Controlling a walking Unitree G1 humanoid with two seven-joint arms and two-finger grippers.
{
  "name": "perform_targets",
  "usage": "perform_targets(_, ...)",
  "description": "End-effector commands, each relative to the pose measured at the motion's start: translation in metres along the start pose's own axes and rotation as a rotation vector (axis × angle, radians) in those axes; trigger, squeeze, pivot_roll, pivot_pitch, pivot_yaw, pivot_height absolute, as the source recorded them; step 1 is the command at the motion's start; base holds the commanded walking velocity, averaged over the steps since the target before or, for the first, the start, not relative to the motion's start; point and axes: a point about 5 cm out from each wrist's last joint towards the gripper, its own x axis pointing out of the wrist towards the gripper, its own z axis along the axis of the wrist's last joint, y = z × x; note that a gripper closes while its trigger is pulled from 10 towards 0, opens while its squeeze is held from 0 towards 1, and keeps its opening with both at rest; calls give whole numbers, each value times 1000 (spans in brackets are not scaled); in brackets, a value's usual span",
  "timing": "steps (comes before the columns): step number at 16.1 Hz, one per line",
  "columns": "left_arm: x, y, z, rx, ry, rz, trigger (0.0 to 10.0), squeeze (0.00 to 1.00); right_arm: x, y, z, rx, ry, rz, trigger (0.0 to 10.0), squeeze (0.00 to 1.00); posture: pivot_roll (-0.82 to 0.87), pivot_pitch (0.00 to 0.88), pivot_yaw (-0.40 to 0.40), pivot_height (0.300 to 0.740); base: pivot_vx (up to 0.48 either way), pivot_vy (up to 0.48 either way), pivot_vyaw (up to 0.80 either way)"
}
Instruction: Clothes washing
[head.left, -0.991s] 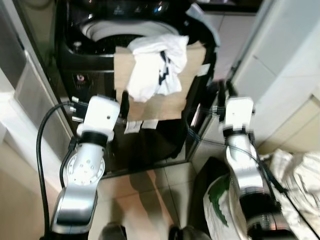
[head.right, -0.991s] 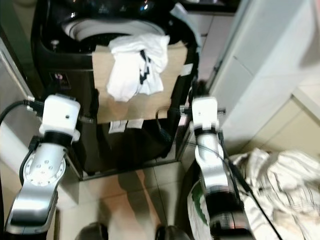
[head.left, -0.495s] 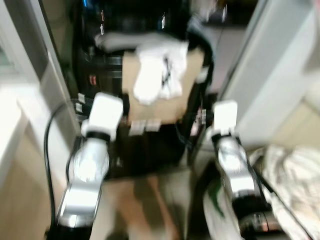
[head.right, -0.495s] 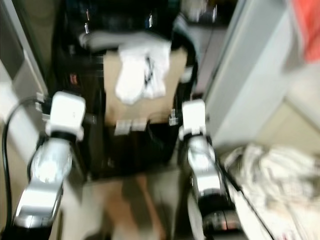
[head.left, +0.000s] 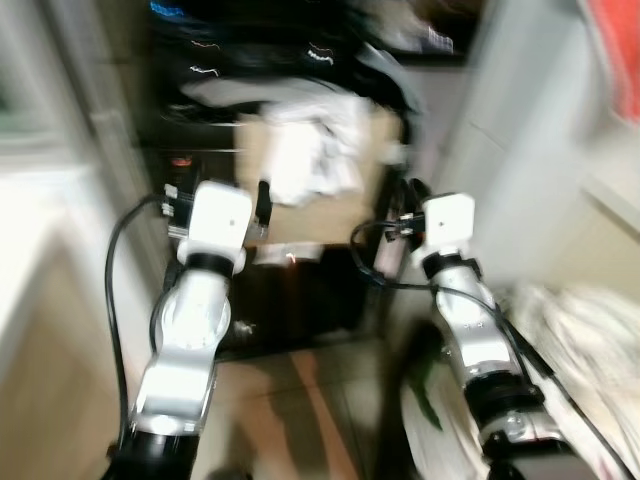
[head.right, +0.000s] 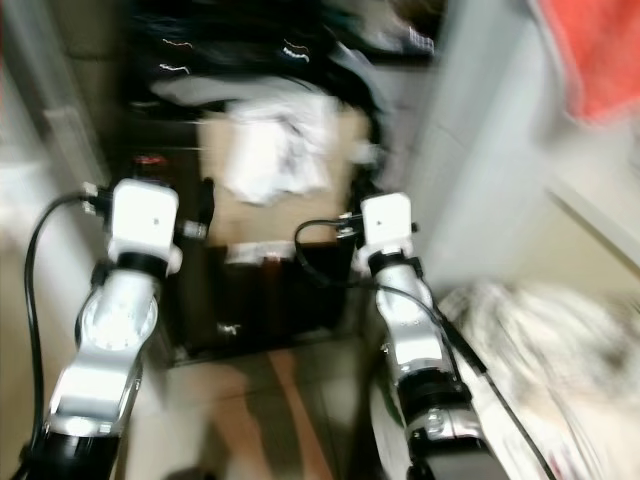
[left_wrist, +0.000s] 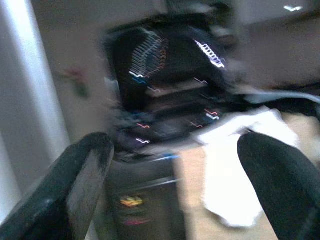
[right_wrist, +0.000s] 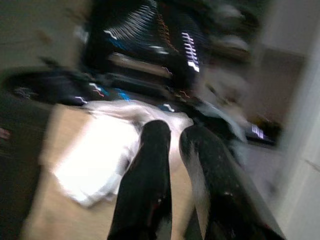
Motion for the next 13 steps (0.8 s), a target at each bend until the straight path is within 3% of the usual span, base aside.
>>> perform_targets(1,3,-4,1,-8,-11,-12,10000,0,4,-1,4,6,-18,1,10000,0,31,0,-64,740,480,0,0)
perform_targets(13,10,-11,8,-13,-60,-53,10000,0,7,3,1,28,-14,10,10000,0,34,0,-65,740,476,0,0)
